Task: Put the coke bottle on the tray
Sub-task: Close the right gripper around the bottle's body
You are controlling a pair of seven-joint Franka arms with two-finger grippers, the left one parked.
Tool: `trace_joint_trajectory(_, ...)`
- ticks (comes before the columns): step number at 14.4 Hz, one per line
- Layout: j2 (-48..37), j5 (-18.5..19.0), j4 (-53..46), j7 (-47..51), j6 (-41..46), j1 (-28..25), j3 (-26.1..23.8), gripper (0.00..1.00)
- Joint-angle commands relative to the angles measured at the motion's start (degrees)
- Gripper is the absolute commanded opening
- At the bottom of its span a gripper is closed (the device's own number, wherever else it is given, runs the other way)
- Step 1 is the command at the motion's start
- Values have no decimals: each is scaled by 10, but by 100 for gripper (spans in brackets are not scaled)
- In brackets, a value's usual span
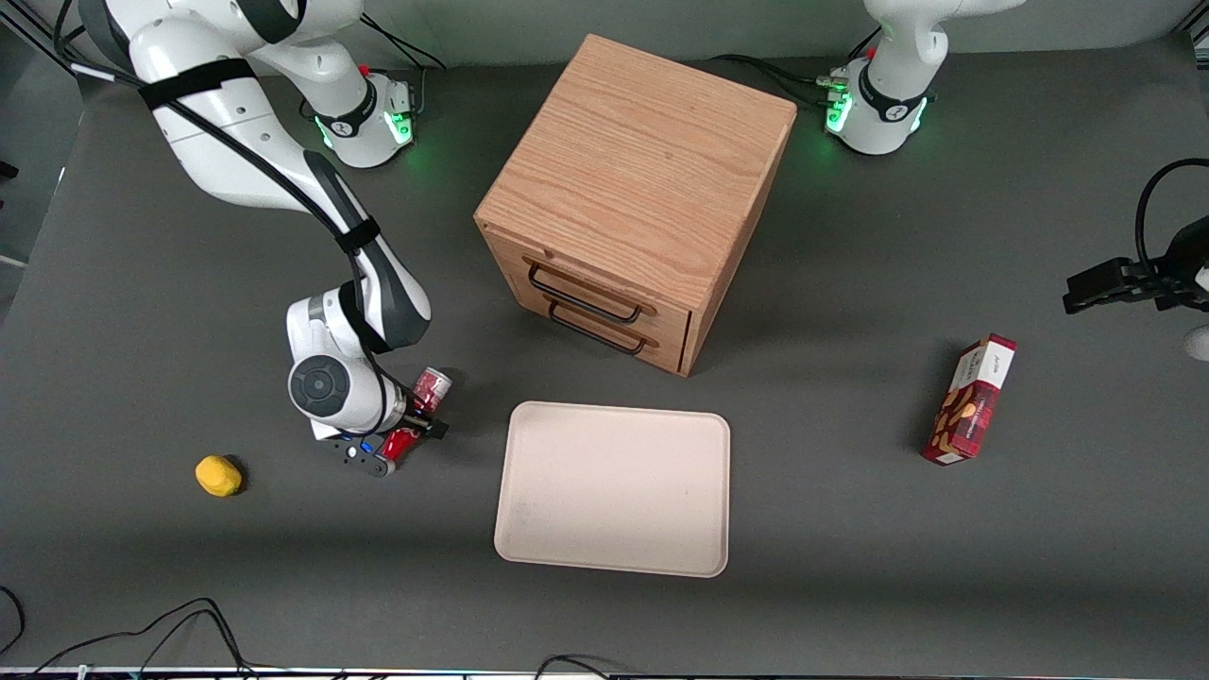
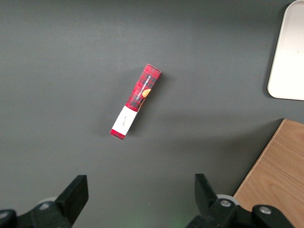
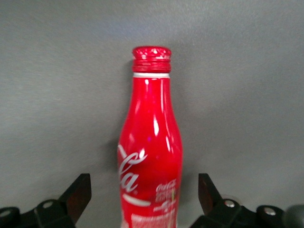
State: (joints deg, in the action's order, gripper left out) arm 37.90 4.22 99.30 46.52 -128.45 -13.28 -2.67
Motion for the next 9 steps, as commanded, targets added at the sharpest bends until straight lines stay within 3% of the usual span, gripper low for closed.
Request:
trace_joint_trajectory(1,10,15,-3,18,-13,-2,0,100)
trace_joint_trajectory(3,10,15,-3,18,-13,-2,0,97)
trace_joint_trajectory(4,10,15,-3,18,-14,-2,0,91)
trace_joint_trajectory(5,10,15,-3,19,-13,-2,0,70)
trace_joint_trajectory(6,9,15,-3,19,-13,-2,0,31)
trace_joint_trajectory(7,9,15,0,19,-13,-2,0,0)
trace_joint_trajectory(9,8,15,1,19,-14,-2,0,0)
